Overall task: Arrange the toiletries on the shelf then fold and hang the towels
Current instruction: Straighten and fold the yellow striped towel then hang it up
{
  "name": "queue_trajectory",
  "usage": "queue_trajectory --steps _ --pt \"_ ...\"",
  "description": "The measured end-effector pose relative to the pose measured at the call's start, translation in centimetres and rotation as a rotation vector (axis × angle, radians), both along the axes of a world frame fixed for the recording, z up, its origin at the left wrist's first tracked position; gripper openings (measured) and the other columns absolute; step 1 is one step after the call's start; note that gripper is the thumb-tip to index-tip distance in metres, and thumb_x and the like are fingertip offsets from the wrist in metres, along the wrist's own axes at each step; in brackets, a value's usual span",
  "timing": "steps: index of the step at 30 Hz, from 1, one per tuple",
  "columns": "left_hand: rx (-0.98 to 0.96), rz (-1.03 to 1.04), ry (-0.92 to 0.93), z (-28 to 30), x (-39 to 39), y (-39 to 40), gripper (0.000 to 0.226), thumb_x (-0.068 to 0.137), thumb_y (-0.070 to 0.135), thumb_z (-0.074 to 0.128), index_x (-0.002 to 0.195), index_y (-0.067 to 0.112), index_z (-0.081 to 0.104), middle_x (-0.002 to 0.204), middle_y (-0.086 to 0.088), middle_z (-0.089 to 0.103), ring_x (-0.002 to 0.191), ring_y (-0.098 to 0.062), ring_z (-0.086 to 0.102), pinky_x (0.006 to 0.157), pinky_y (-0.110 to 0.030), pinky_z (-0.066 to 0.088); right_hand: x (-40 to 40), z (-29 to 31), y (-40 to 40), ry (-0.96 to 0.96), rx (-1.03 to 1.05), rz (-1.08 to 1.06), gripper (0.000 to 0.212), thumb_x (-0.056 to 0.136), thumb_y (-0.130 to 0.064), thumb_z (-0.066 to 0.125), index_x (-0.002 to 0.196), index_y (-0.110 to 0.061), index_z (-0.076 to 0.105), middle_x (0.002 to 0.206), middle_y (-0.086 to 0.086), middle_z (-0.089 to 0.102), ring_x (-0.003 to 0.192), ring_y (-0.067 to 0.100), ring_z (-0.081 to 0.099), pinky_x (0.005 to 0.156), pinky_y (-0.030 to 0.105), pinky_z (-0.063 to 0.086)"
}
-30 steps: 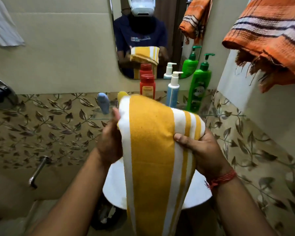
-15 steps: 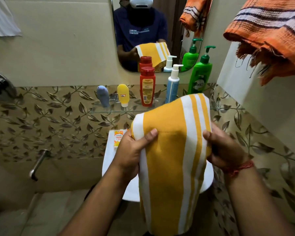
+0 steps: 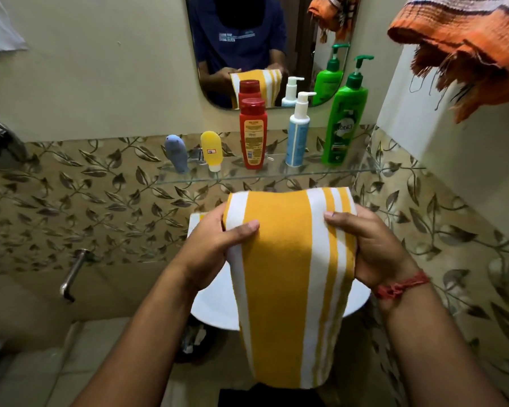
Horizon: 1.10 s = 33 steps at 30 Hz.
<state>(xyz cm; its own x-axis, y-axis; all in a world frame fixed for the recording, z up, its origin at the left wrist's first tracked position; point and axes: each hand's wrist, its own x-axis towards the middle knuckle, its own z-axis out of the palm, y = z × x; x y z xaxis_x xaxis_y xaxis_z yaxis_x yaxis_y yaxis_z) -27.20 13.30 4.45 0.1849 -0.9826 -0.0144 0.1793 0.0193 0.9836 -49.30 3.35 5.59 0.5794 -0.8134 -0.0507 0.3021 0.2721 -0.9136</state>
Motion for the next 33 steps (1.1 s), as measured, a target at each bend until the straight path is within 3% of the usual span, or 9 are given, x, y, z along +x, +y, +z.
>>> queue_trajectory --steps 6,10,12,15,17,21,25,28,33 --pt "-0.125 0.255 -0.020 1.6 -0.8 -1.3 0.074 0.075 0.026 0.074 0.143 0.017 0.046 0.123 0.004 0.066 0.108 -0.010 0.069 0.086 -0.026 0.057 -1.3 -0.2 0.1 0.121 -0.121 0.130 0.053 0.076 0.001 0.071 0.123 -0.017 0.055 0.110 0.007 0.075 0.104 0.027 0.071 0.078 0.035 0.061" --pt "-0.014 0.031 -0.100 0.7 0.4 -0.9 0.116 0.059 0.062 0.086 0.155 0.038 0.025 0.142 0.006 0.054 0.128 -0.017 0.058 0.105 -0.038 0.049 -0.3 0.0 0.3 0.090 -0.058 -0.042 0.045 0.079 -0.006 0.065 0.124 -0.008 0.059 0.109 0.014 0.075 0.098 0.029 0.072 0.078 0.038 0.062" --pt "0.066 -0.022 -0.186 0.2 0.5 -0.2 0.126 0.050 0.062 0.089 0.155 0.040 0.024 0.141 0.011 0.052 0.126 -0.017 0.057 0.104 -0.038 0.051 -0.1 0.3 0.3 0.105 0.000 -0.069 0.041 0.086 -0.008 0.063 0.126 -0.003 0.059 0.113 0.019 0.073 0.100 0.033 0.071 0.081 0.042 0.061" --pt "-0.012 0.116 -0.111 0.1 0.3 -0.1 0.101 0.069 0.030 0.083 0.155 0.033 0.029 0.154 0.006 0.034 0.133 -0.018 0.048 0.099 -0.030 0.052 -0.8 0.3 0.1 0.045 0.057 -0.022 0.048 0.083 -0.016 0.064 0.129 -0.003 0.058 0.120 0.023 0.069 0.107 0.037 0.067 0.090 0.045 0.058" --pt "-0.092 0.157 -0.049 0.5 -0.3 -0.2 0.096 0.076 0.017 0.082 0.156 0.029 0.030 0.150 0.009 0.039 0.123 -0.008 0.058 0.091 -0.022 0.054 -1.4 0.1 0.1 0.005 0.023 0.039 0.048 0.085 -0.016 0.065 0.131 -0.007 0.055 0.121 0.019 0.068 0.108 0.034 0.067 0.091 0.044 0.058" --pt "-0.180 0.073 -0.090 0.8 -0.7 -0.5 0.097 0.080 0.006 0.078 0.157 0.031 0.025 0.146 0.005 0.054 0.124 -0.018 0.062 0.099 -0.035 0.054 -1.9 -0.2 0.1 0.142 -0.164 -0.012 0.058 0.083 -0.006 0.070 0.136 -0.017 0.049 0.118 0.009 0.071 0.106 0.028 0.070 0.080 0.037 0.060" --pt "-0.073 0.002 -0.311 1.3 0.2 -0.3 0.103 0.077 0.027 0.084 0.155 0.047 0.021 0.160 0.005 0.029 0.136 -0.020 0.049 0.108 -0.043 0.048 -1.5 -0.3 0.3 0.190 -0.208 -0.188 0.052 0.089 -0.006 0.067 0.137 -0.014 0.049 0.122 0.011 0.068 0.109 0.028 0.069 0.088 0.042 0.058" --pt "-0.041 0.141 -0.433 1.2 0.0 -0.2 0.096 0.080 0.039 0.081 0.153 0.051 0.020 0.167 0.005 0.018 0.149 -0.026 0.029 0.117 -0.056 0.035 -1.3 -0.2 0.6 0.263 -0.266 -0.275 0.054 0.088 -0.013 0.072 0.137 -0.020 0.049 0.123 0.003 0.065 0.108 0.022 0.068 0.095 0.047 0.056" --pt "-0.014 0.361 -0.535 1.7 -1.2 -0.5 0.084 0.087 0.039 0.074 0.153 0.048 0.023 0.166 0.002 0.022 0.150 -0.025 0.028 0.117 -0.057 0.034 -1.6 0.7 1.3 0.222 -0.304 -0.295 0.069 0.086 -0.001 0.071 0.143 -0.024 0.040 0.113 0.009 0.067 0.096 0.026 0.072 0.085 0.049 0.060"
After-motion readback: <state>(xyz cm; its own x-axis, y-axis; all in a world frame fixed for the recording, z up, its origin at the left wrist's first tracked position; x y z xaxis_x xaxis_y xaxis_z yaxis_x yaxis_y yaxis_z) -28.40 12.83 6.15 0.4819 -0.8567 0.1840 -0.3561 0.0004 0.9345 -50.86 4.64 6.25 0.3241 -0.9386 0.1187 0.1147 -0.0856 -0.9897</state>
